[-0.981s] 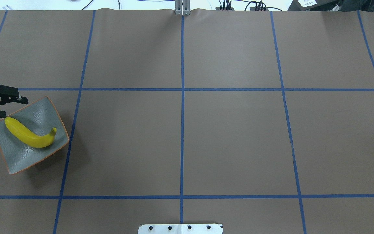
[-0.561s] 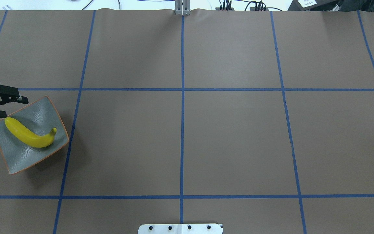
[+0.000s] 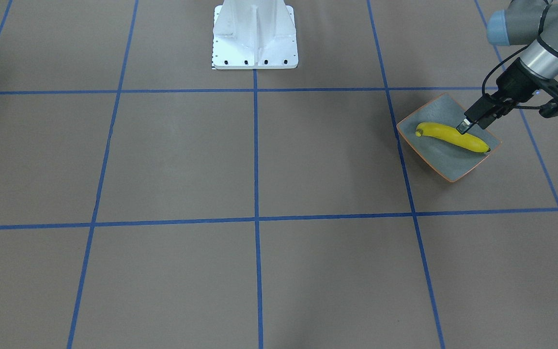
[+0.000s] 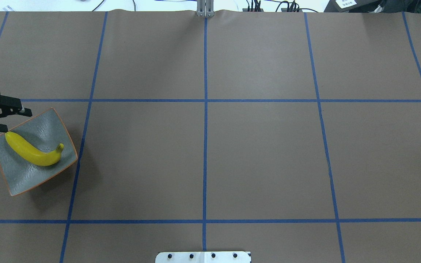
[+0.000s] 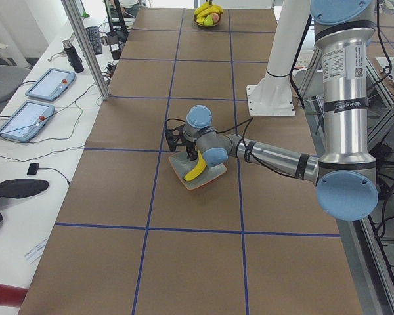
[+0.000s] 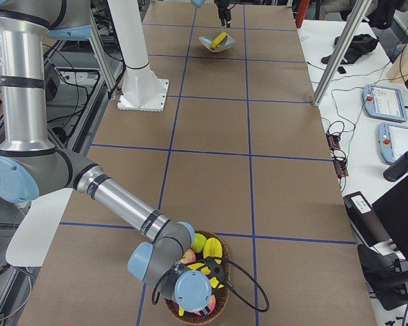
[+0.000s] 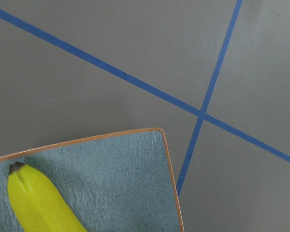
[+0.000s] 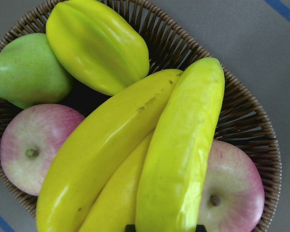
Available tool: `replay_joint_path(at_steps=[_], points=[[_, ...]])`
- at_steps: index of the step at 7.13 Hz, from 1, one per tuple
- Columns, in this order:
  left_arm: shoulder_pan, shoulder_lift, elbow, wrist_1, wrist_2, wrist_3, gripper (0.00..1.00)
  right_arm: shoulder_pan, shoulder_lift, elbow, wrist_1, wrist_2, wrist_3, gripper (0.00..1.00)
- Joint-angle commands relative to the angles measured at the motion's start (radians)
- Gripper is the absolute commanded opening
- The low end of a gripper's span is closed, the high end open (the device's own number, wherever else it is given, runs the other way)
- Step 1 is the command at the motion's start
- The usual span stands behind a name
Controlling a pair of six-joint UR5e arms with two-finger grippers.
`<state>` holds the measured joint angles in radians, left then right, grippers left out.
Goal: Transfer all bananas from basket to plate
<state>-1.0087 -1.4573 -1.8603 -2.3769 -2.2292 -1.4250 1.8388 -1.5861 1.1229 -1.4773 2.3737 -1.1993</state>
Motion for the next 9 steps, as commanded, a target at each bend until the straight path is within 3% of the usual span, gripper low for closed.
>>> replay_joint_path(at_steps=[1, 2, 4, 5, 8, 9], points=[[-0.001, -0.002, 0.003, -0.004, -0.001, -0.003, 0.99, 0.028, 0.049, 0.003, -0.070, 0.012, -0.002, 0.00], [-0.001, -0.006, 0.003, -0.002, -0.001, -0.006, 0.99, 0.049, 0.078, 0.014, -0.131, 0.028, -0.003, 0.00], [-0.001, -0.030, 0.000, -0.002, -0.007, -0.014, 0.99, 0.071, 0.161, 0.137, -0.445, 0.114, 0.013, 0.00], [0.001, -0.049, -0.002, -0.001, -0.012, -0.028, 0.99, 0.050, 0.169, 0.182, -0.513, 0.253, 0.102, 0.00], [0.004, -0.193, 0.012, 0.011, -0.013, -0.193, 0.99, -0.128, 0.169, 0.349, -0.505, 0.561, 0.505, 0.00], [0.004, -0.262, 0.033, 0.011, -0.013, -0.250, 0.99, -0.194, 0.176, 0.420, -0.470, 0.623, 0.661, 0.00]])
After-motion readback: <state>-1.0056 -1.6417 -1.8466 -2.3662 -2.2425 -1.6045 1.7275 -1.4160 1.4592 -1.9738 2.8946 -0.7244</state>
